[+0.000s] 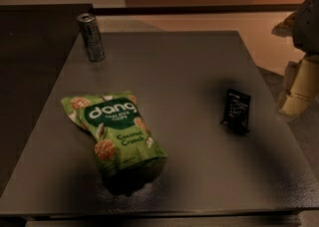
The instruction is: Move green rice chip bag near redbull can
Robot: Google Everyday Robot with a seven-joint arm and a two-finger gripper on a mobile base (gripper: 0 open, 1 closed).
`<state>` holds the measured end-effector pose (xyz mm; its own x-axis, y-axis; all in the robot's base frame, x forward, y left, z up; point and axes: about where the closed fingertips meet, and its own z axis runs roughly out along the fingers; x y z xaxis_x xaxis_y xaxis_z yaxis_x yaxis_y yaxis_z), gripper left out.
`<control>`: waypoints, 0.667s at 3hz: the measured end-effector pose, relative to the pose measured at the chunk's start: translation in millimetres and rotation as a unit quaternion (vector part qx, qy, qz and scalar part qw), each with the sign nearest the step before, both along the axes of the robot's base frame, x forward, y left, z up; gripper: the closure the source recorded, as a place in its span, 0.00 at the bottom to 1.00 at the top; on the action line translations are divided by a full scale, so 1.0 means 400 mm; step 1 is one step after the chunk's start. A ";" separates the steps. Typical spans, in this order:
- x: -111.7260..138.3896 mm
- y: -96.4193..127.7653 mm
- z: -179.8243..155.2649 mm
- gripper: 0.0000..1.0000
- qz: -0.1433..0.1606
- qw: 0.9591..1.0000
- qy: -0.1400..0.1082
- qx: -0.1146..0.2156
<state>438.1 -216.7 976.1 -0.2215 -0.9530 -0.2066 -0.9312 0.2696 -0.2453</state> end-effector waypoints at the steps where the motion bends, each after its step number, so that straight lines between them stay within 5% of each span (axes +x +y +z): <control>1: 0.000 0.000 0.000 0.00 0.000 1.000 0.000 0.000; 2: 0.004 0.035 -0.005 0.00 -0.019 1.000 0.004 0.011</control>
Offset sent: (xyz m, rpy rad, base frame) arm 0.0048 0.0381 -0.0108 0.0603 0.0450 -0.1039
